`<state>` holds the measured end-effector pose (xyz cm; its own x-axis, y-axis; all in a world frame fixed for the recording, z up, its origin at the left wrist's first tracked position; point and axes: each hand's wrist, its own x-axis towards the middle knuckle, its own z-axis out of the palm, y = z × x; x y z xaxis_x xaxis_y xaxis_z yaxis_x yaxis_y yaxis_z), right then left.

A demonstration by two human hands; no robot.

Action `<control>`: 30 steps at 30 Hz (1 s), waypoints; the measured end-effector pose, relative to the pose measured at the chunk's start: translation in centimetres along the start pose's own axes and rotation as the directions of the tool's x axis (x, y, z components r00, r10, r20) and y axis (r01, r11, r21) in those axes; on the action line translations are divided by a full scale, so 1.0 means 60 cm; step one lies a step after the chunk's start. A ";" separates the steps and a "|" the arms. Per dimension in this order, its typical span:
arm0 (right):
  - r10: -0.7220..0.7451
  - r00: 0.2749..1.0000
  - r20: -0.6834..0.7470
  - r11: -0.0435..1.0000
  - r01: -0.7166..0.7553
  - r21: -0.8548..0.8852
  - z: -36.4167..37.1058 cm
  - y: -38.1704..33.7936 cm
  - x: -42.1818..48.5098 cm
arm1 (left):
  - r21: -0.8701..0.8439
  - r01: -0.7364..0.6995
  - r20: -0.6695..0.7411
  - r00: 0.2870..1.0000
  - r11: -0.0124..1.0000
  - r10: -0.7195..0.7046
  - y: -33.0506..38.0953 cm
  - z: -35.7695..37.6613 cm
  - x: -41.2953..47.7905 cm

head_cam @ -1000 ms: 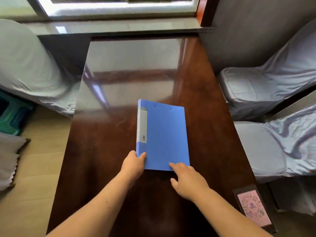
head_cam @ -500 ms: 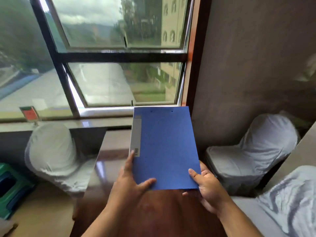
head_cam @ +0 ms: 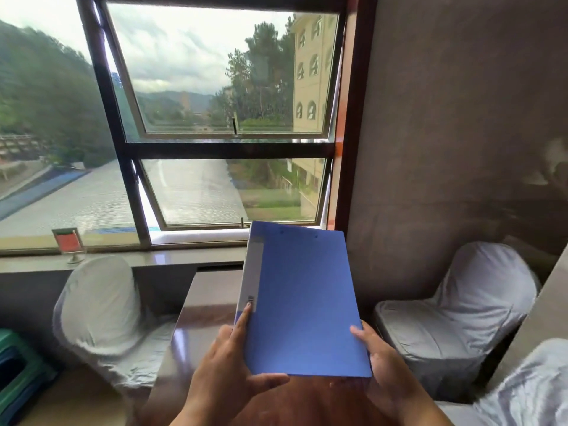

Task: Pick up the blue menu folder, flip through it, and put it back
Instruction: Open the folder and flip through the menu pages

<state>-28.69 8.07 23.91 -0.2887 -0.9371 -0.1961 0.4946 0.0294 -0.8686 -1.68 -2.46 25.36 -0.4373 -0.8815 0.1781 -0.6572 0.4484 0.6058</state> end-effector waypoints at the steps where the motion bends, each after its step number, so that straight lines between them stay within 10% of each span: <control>1: 0.037 0.999 -0.020 0.999 -0.037 0.001 -0.003 0.000 0.001 | 0.009 -0.013 -0.011 1.000 1.000 0.013 0.001 -0.001 0.000; 10: -0.066 0.997 -0.049 0.997 0.064 -0.039 0.009 -0.006 0.001 | -0.060 0.017 -0.322 0.946 0.998 -0.035 0.004 -0.020 -0.015; 15: -0.106 0.993 -0.059 0.991 0.110 0.073 0.009 -0.009 -0.016 | -0.404 0.321 -0.130 0.907 0.857 -0.401 0.016 -0.048 -0.005; 24: -0.101 0.991 -0.092 0.984 0.113 0.139 0.019 -0.022 -0.023 | -0.620 0.363 -0.021 0.878 0.696 -0.478 -0.005 -0.052 -0.004; 30: -0.130 0.988 -0.086 0.978 0.142 0.149 0.035 -0.018 -0.026 | 0.002 0.122 -0.407 0.907 0.992 -0.111 -0.007 -0.038 -0.020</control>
<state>-27.03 8.78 26.10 -0.4205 -0.8994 -0.1198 0.5654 -0.1564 -0.8099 0.52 -1.92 26.68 -0.0740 -0.9093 0.4096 -0.7071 0.3374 0.6214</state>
